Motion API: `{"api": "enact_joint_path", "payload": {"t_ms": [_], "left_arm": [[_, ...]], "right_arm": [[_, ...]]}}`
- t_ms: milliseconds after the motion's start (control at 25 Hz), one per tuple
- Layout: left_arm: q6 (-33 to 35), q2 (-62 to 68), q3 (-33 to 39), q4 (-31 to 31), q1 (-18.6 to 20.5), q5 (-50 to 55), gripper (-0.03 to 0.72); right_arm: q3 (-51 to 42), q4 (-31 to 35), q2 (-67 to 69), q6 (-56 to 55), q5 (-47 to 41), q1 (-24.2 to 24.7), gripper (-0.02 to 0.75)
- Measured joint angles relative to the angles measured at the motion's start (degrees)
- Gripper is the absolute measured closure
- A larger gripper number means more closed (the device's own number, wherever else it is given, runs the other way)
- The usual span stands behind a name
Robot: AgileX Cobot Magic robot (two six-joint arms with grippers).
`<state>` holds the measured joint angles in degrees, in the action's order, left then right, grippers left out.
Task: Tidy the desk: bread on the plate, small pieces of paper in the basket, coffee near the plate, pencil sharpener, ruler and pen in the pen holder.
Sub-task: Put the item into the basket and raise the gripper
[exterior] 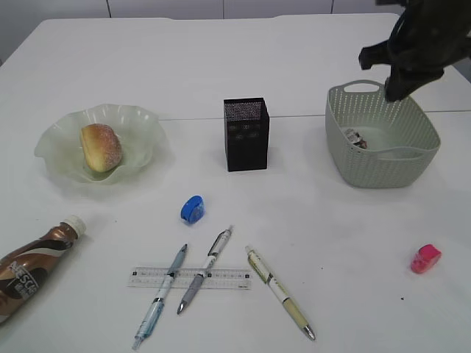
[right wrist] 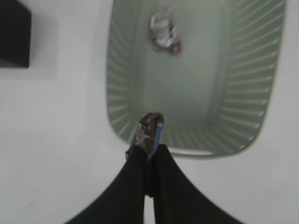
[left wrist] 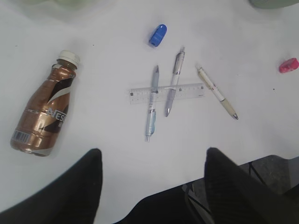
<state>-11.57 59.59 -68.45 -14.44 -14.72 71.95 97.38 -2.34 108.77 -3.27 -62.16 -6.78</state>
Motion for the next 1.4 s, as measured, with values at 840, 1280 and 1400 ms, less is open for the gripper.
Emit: {"api": "enact_joint_path", "payload": {"t_ms": [840,1280,1400], "left_arm": [[0.0,-0.2,0.0,-2.5,0.0,0.0,0.191],[0.0,-0.2,0.0,-2.8,0.0,0.0,0.191],[0.0,-0.2,0.0,-2.8,0.0,0.0,0.191]], "right_arm": [[8.2,-11.7,11.8,-7.4,4.9,0.1,0.720],[8.4,-13.5,11.9,-8.9,9.0,0.1,0.445],[8.4,-13.8,11.9,-9.2,9.4,0.1,0.391]]}}
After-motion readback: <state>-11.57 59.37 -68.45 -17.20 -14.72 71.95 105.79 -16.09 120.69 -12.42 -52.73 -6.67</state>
